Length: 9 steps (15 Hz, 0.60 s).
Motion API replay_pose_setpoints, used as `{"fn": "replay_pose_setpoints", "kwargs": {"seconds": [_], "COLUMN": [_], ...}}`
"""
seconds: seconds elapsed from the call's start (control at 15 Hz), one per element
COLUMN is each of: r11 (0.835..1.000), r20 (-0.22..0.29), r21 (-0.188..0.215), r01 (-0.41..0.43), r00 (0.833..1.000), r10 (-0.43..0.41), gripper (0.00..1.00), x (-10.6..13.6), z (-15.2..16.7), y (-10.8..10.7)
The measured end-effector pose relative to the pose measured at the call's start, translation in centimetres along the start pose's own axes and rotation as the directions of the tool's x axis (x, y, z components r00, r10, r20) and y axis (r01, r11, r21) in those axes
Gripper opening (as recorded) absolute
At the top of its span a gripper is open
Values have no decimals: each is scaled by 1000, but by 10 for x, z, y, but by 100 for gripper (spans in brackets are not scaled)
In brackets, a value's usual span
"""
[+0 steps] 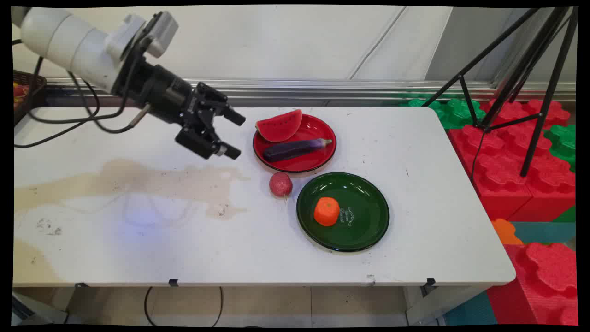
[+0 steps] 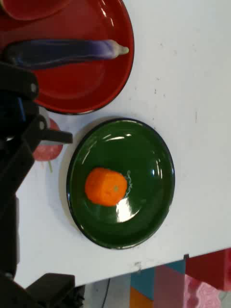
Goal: Pick up the eggplant from the red plate
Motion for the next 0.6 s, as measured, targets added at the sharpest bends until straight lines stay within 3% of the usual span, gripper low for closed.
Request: {"fn": "replay_pose_setpoints", "kwargs": {"seconds": [0.6], "r11": [992], "r20": [37], "r21": [115], "r01": [51], "r00": [998], "r10": [-55], "gripper": [100], "x": [13], "z": [57], "y": [-61]}}
